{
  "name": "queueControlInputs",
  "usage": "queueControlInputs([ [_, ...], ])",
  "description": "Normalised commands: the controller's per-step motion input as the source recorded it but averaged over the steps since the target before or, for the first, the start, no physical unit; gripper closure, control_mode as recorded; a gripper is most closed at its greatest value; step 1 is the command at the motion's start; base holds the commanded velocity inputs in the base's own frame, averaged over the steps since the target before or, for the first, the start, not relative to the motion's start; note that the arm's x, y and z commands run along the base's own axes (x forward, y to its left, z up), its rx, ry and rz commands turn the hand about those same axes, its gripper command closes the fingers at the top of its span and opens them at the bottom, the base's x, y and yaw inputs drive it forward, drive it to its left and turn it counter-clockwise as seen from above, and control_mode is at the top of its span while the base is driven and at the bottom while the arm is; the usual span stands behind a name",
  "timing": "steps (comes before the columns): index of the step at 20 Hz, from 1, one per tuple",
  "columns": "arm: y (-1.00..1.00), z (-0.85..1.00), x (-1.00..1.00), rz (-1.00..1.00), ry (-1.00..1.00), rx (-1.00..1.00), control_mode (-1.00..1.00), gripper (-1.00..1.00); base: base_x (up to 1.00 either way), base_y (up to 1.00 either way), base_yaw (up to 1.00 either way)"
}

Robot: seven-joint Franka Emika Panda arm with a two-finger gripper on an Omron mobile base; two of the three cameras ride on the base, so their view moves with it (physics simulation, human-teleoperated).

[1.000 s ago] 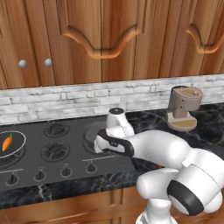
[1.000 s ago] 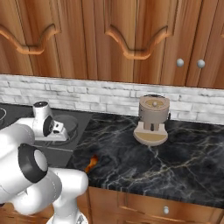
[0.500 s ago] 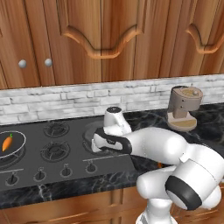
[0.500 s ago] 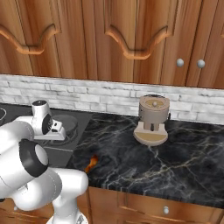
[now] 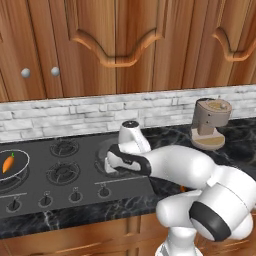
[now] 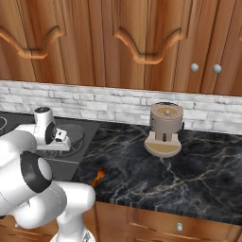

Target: Place both pans onto different burners. Then place the carrot and the chicken drumstick on different pans.

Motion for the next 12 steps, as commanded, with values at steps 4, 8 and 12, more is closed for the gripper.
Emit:
queueControlInputs([
  [4,-0.1,0.59,-0.14,-0.02,0.0,0.0,-1.0,-1.0,0.0,0.0,0.0],
  [8,0.0,0.34,-0.32,0.0,0.0,0.01,-1.0,-1.0,0.0,0.0,0.0],
  [12,-0.35,0.42,-0.29,-0.08,0.0,0.0,-1.0,-1.0,0.0,0.0,0.0],
])
